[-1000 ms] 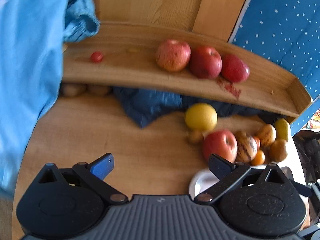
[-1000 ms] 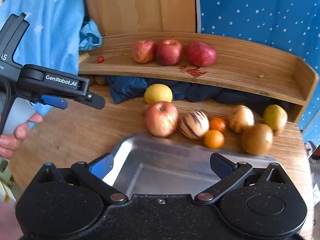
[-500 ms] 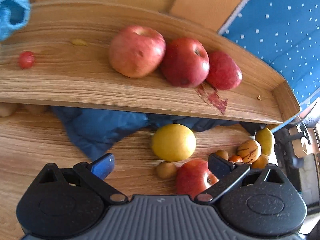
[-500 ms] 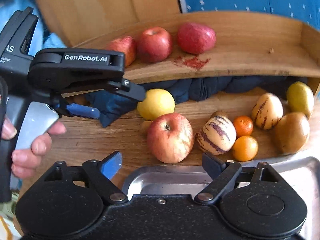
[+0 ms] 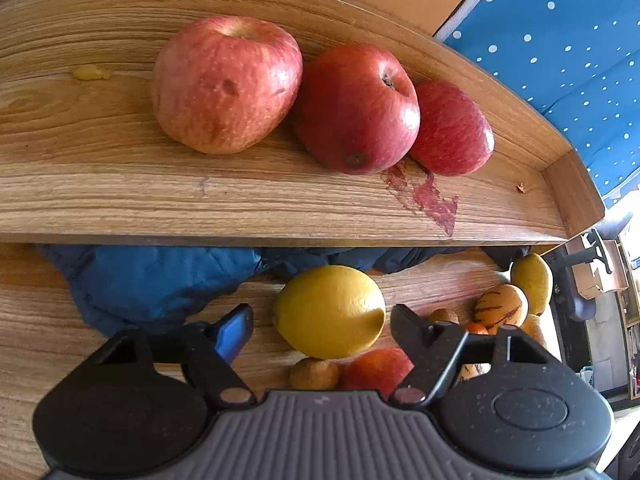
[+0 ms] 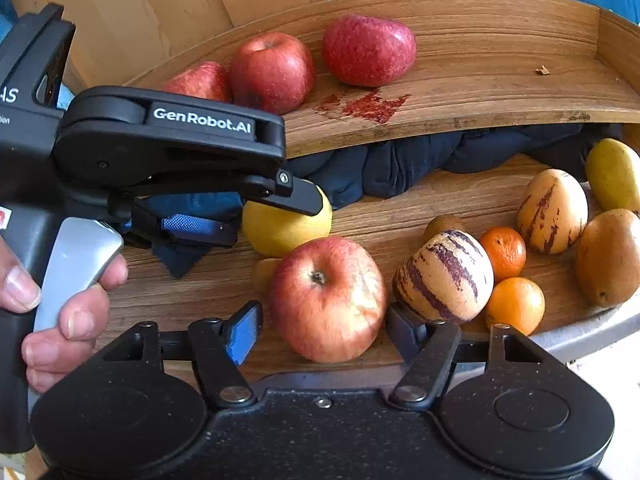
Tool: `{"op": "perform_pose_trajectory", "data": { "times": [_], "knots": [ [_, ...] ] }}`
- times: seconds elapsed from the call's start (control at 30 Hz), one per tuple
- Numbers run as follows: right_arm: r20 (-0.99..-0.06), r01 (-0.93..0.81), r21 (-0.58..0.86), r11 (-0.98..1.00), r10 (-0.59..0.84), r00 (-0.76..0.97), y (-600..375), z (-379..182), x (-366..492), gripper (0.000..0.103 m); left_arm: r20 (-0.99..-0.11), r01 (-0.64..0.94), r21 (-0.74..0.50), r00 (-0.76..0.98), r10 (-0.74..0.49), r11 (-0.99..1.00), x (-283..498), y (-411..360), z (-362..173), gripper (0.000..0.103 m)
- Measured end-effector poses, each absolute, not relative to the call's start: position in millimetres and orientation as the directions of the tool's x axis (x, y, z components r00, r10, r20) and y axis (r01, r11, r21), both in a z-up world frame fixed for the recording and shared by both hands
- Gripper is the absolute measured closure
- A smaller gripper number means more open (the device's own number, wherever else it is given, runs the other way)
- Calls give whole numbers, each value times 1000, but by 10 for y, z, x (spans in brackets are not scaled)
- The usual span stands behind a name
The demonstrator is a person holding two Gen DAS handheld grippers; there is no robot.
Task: Organize fruits
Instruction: 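Grasp the yellow citrus with the left tool while the right tool grasps the red apple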
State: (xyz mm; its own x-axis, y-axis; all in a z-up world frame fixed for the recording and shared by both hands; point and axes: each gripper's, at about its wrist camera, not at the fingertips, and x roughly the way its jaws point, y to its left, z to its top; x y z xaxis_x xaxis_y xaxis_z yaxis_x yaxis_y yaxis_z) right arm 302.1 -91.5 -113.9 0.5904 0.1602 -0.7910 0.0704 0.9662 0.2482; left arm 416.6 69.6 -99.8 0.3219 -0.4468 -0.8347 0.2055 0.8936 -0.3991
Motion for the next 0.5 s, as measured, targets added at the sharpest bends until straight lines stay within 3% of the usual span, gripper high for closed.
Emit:
{"op": "perform_pose_trajectory", "data": {
  "times": [0.5],
  "knots": [
    [-777,31,183,983,125,617,-791,-1205,3137,38,-827,188,-440,297,-478,878,4232,552,-1135,38]
  ]
}}
